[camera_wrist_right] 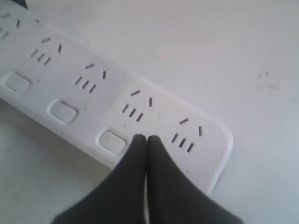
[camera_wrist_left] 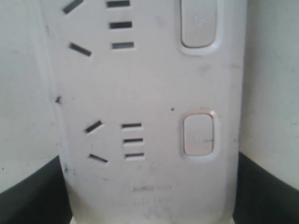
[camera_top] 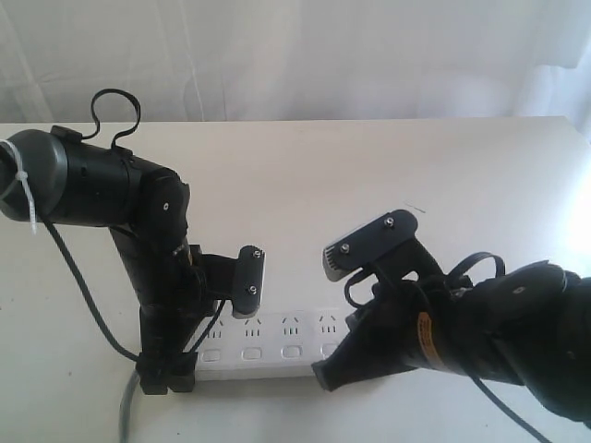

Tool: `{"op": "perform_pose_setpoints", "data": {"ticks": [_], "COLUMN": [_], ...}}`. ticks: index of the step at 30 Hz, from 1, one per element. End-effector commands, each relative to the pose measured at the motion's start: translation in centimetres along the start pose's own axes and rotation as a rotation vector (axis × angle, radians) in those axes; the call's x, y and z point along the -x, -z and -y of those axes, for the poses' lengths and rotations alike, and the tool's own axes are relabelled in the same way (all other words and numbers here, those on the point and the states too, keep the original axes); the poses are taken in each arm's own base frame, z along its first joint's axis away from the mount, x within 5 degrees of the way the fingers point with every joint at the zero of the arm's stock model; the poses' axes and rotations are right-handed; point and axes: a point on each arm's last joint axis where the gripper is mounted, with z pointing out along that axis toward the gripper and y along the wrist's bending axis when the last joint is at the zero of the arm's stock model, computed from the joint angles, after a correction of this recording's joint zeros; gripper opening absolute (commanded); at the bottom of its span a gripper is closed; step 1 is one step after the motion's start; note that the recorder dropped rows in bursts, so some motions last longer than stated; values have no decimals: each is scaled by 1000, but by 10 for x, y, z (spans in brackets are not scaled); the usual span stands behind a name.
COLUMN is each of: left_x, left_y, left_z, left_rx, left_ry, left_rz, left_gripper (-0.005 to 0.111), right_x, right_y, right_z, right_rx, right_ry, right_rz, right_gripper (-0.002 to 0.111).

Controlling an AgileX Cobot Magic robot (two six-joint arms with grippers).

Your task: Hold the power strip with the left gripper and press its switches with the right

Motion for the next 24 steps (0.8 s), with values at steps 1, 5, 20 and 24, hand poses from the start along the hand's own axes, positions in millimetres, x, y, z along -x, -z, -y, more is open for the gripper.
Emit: {"op": "perform_pose_setpoints", "data": {"ticks": [1,5,20,24], "left_x": [-5,-5,-5,-5], "left_y": [-14,-14,-14,-14], "left_z": [11,11,11,11], "left_rx": [-118,-116,-112,-112], "left_ry": [12,12,13,13], "left_rz": [-56,-55,-51,-51], "left_gripper": [0,0,0,0], "right_x": [-13,-15,-20,-27], "right_y": [-2,-2,-5,-15], "right_z": [3,7,7,8], "right_rx": [-21,-56,-63,-83], "right_ry": [-25,-25,-41,-30], "right_rz": [-40,-39,-62,-106], "right_gripper": [0,0,0,0]}}
